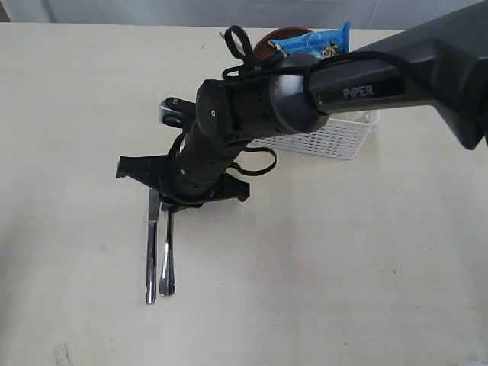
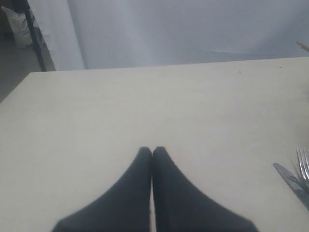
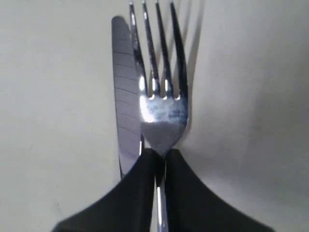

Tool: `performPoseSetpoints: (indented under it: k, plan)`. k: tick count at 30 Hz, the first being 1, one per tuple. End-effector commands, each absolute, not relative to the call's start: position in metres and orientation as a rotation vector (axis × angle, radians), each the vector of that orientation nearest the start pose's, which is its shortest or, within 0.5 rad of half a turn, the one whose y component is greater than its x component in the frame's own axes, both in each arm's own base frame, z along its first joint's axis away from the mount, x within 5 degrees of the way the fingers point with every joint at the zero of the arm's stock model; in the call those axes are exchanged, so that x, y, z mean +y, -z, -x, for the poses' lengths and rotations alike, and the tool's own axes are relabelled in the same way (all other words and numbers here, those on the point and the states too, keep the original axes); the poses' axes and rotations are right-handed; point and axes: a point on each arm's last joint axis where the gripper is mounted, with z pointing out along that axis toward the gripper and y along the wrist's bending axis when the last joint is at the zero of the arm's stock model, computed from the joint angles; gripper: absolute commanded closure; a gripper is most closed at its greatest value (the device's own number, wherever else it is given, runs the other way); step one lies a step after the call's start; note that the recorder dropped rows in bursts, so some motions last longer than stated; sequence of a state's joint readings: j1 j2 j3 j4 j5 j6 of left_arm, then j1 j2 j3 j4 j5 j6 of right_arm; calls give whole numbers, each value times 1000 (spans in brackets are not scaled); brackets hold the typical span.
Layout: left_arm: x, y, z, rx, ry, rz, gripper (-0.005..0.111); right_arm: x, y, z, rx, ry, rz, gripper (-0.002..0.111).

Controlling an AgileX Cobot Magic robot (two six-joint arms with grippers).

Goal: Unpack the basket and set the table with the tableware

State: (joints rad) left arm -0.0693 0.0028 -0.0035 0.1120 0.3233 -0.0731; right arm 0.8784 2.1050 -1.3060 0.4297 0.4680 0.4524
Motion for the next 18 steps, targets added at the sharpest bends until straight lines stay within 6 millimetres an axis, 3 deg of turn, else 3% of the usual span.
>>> performPoseSetpoints:
  k: [1, 11, 18]
  plan:
    - [-1, -184, -54, 1803, -4, -63, 107, 335, -116, -252, 2936, -697, 53, 109]
    - [-1, -184, -54, 1803, -3, -62, 107, 339, -117, -244, 2957, -694, 88, 109]
    - [-1, -184, -54, 1803, -3, -62, 107, 329, -116, -251, 2970, -642, 123, 109]
